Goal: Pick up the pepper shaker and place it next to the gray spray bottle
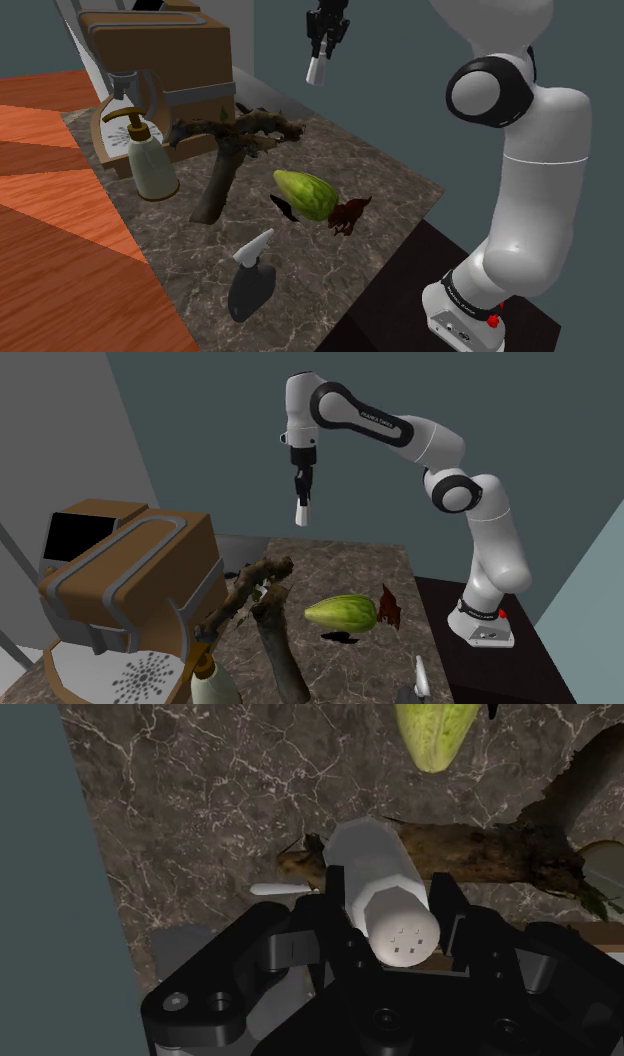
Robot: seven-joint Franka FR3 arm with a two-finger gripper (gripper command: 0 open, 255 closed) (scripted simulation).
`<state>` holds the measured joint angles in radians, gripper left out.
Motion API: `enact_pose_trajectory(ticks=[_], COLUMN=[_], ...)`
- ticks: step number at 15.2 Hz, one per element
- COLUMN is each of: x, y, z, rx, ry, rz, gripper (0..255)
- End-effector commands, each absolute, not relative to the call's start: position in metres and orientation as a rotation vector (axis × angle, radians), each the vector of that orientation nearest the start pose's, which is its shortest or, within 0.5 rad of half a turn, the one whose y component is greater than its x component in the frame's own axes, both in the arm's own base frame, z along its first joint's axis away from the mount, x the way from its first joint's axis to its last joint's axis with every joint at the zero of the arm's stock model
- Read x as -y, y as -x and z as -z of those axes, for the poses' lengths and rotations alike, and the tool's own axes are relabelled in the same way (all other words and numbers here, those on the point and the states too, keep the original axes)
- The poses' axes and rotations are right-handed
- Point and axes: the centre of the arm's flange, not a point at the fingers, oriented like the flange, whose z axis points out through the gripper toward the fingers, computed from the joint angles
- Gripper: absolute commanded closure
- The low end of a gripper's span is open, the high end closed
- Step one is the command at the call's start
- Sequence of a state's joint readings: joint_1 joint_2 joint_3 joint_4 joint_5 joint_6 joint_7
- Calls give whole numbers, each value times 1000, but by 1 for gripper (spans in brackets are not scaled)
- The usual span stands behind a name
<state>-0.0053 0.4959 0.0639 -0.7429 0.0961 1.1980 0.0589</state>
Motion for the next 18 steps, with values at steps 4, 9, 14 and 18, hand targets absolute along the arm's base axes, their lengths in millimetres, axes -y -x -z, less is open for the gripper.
enact_pose_trajectory(ticks=[4, 9, 14, 18], x=[-79, -135, -191, -235], y=[-613, -577, -542, -514], z=[-671, -671, -671, -671], rx=[39, 39, 39, 39], ry=[3023, 3023, 3023, 3023], rz=[-71, -71, -71, -71], gripper=[255, 255, 255, 255])
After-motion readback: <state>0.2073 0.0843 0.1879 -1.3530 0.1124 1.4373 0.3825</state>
